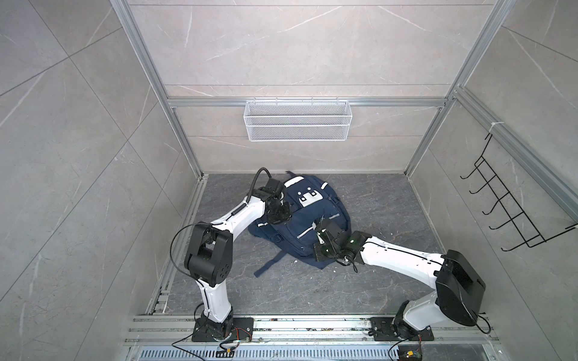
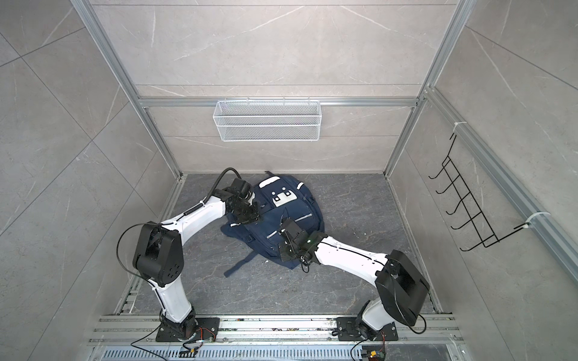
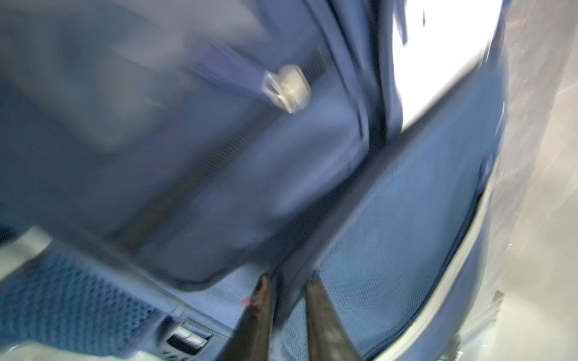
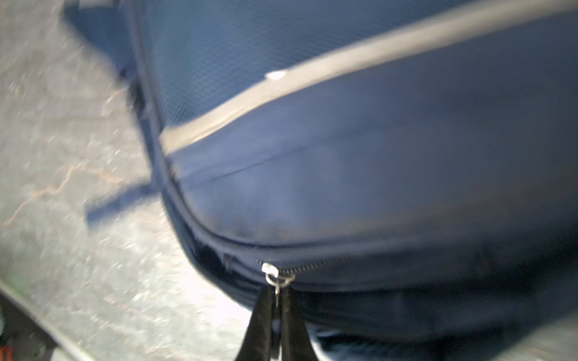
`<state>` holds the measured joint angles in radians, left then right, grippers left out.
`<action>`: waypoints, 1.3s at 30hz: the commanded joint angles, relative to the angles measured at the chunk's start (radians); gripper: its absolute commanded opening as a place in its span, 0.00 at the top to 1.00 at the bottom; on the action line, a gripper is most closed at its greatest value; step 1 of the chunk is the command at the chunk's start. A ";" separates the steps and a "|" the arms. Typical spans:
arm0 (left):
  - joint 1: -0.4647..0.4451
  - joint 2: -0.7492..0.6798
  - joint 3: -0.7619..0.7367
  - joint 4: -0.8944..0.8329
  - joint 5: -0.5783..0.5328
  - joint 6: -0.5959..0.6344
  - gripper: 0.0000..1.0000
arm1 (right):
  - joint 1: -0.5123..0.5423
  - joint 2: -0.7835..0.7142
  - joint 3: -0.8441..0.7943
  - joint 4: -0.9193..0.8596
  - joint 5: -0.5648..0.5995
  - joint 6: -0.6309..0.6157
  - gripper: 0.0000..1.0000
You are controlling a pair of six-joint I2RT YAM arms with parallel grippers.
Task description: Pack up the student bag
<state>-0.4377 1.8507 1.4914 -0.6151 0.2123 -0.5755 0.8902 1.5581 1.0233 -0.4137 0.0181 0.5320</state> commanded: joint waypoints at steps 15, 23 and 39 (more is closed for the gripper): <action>-0.017 -0.384 -0.403 0.144 0.062 -0.115 0.46 | 0.058 0.210 0.272 -0.056 -0.090 -0.014 1.00; -0.107 -0.344 -0.424 0.195 0.064 -0.146 0.47 | 0.058 0.192 0.254 -0.053 -0.086 -0.004 1.00; -0.113 -0.352 -0.495 0.221 0.044 -0.163 0.64 | 0.058 0.159 0.215 -0.058 -0.055 0.008 1.00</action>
<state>-0.5438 1.5356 1.0115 -0.4244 0.2390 -0.7235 0.9432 1.7565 1.2507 -0.4686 -0.0494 0.5419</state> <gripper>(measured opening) 0.353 0.076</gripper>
